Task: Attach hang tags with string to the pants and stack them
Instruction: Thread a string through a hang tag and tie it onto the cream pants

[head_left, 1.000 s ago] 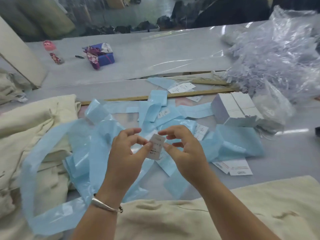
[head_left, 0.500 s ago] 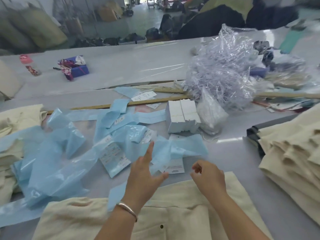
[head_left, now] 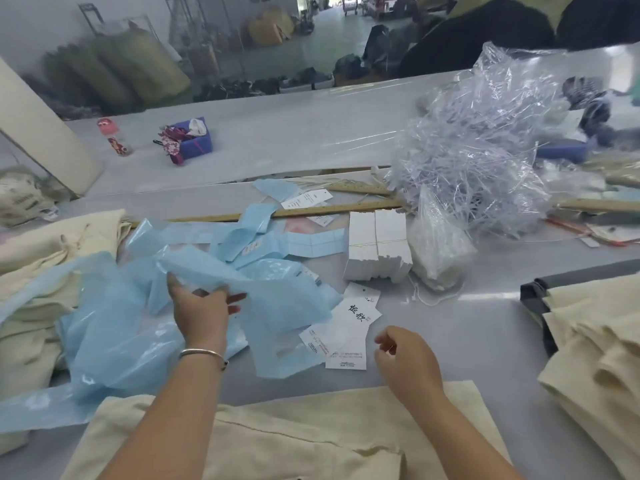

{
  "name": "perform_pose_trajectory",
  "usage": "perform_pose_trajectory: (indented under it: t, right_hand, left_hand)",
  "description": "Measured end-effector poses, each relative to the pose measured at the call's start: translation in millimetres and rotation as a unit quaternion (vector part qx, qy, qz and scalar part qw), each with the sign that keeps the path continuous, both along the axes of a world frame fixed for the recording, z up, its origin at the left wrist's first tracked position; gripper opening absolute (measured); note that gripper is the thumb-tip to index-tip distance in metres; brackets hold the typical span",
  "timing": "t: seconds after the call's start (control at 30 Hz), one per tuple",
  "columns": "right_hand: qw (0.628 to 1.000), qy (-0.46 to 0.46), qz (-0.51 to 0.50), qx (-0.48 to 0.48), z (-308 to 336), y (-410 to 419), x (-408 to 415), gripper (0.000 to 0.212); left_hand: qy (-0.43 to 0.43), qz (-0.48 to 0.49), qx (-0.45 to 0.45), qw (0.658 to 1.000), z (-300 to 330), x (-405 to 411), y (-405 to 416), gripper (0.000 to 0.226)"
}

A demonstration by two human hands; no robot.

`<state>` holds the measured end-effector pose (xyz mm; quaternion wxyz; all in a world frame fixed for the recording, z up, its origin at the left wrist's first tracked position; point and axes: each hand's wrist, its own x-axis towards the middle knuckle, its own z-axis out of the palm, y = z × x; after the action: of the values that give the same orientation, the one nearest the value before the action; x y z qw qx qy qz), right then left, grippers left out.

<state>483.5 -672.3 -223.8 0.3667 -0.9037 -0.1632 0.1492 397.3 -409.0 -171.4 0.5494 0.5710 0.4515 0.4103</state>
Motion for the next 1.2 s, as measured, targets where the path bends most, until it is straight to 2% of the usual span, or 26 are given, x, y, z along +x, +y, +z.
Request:
perform_pose_trajectory:
  t: [0.07, 0.13, 0.2, 0.23, 0.3, 0.4, 0.47, 0.57, 0.67, 0.77, 0.83, 0.93, 1.03, 1.13, 1.2]
  right_hand:
    - [0.999, -0.008, -0.024, 0.027, -4, 11, 4, 0.028]
    - [0.999, -0.016, -0.015, 0.03, -9, 25, 8, 0.047]
    - [0.997, -0.068, 0.036, -0.026, -14, 42, 11, 0.057]
    - [0.991, -0.1, 0.062, -0.07, -16, 50, 12, 0.061]
    - [0.977, -0.126, 0.092, -0.149, -21, 64, 15, 0.08]
    - [0.965, -0.094, 0.084, -0.232, -26, 80, 21, 0.114]
    - [0.958, -0.086, 0.065, -0.267, -27, 87, 24, 0.125]
    - [0.95, -0.097, 0.047, -0.293, -25, 92, 27, 0.129]
    - [0.951, -0.089, 0.038, -0.295, -21, 94, 31, 0.13]
    - [0.952, -0.068, 0.031, -0.296, -17, 93, 38, 0.129]
    - [0.953, -0.055, 0.024, -0.298, -16, 90, 42, 0.126]
    - [0.963, -0.036, 0.002, -0.267, -16, 85, 47, 0.103]
    - [0.975, -0.04, -0.01, -0.219, -19, 81, 49, 0.076]
    - [0.993, -0.053, 0.004, -0.108, -24, 76, 48, 0.051]
    - [1.0, -0.027, 0.002, -0.013, -24, 72, 44, 0.04]
  left_hand:
    - [-0.083, 0.06, -0.034, 0.994, 9, -4, 27, 0.094]
    - [-0.116, 0.1, -0.055, 0.987, 11, -8, 50, 0.097]
    - [-0.097, 0.081, -0.062, 0.99, 8, -11, 63, 0.099]
    - [-0.048, 0.045, -0.04, 0.997, 5, -13, 64, 0.097]
    - [0.103, 0.015, 0.071, 0.992, -5, -14, 60, 0.095]
    - [0.228, 0.027, 0.293, 0.928, -14, -16, 44, 0.092]
    - [0.262, 0.023, 0.359, 0.895, -19, -18, 40, 0.087]
    - [0.251, -0.029, 0.393, 0.884, -26, -19, 37, 0.085]
    - [0.195, -0.105, 0.409, 0.885, -28, -15, 23, 0.084]
    - [0.119, -0.212, 0.331, 0.912, -33, -10, -3, 0.092]
    - [0.113, -0.268, 0.307, 0.906, -42, -6, -25, 0.099]
    - [0.168, -0.323, 0.316, 0.876, -62, -1, -52, 0.11]
    - [0.186, -0.363, 0.274, 0.871, -75, 1, -68, 0.113]
    - [0.193, -0.368, 0.261, 0.871, -75, 5, -77, 0.114]
    - [0.195, -0.364, 0.264, 0.872, -70, 8, -78, 0.115]
